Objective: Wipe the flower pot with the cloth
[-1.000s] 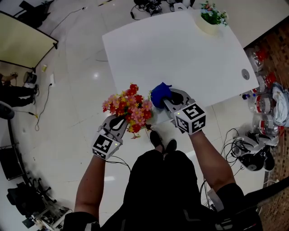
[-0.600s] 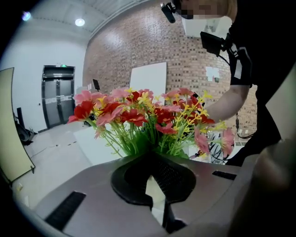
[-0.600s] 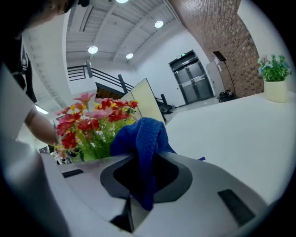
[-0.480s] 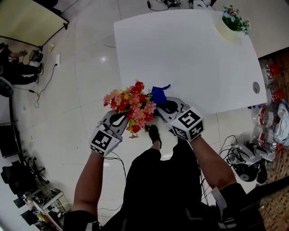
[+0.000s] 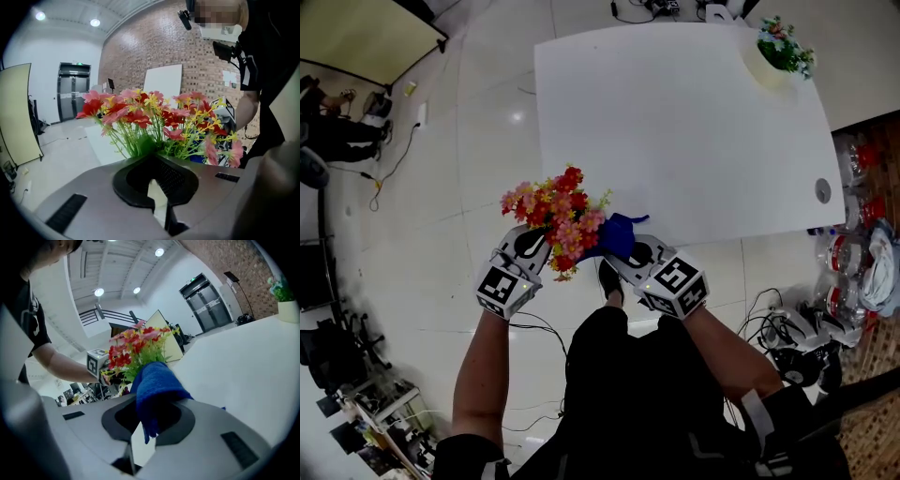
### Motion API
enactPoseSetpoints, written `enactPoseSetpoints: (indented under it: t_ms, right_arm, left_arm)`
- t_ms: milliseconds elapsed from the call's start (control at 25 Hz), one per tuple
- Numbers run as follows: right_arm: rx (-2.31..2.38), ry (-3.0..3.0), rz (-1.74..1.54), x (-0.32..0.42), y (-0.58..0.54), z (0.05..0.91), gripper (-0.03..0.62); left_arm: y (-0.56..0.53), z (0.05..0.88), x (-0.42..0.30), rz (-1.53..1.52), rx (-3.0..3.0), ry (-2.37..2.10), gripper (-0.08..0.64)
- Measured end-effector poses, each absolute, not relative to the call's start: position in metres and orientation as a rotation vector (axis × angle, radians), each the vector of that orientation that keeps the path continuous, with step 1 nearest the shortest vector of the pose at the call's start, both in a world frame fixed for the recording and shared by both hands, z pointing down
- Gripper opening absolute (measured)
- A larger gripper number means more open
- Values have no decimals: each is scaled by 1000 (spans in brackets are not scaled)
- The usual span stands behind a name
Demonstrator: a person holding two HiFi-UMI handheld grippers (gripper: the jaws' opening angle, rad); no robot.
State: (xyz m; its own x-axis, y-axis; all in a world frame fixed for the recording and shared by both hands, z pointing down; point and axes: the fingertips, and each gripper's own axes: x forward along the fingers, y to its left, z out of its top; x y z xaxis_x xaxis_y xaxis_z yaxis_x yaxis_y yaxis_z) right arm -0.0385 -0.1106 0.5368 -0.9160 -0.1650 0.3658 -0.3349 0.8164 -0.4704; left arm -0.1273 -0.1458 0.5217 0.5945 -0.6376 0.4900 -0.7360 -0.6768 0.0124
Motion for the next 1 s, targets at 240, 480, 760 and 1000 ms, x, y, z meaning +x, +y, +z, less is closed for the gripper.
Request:
enactPoseSetpoints:
  t_ms: [240,480,760,1000]
  right_arm:
    - [660,-2706,664,7,-199,523,43]
    - [543,-2666,578,-24,-221,541,44]
    - [431,-2676,650,-42,-174,543,43]
    - [304,-2663,626,-39,-136,539,43]
  left_arm:
    - [-147,521,-129,645,2597,-1183,-2]
    - [-147,521,-128,634,2587,-1204,-2]
    - [-147,520,-130,601,2585,-1217,-2]
    - [-147,521,-131,601,2586,-1225,0]
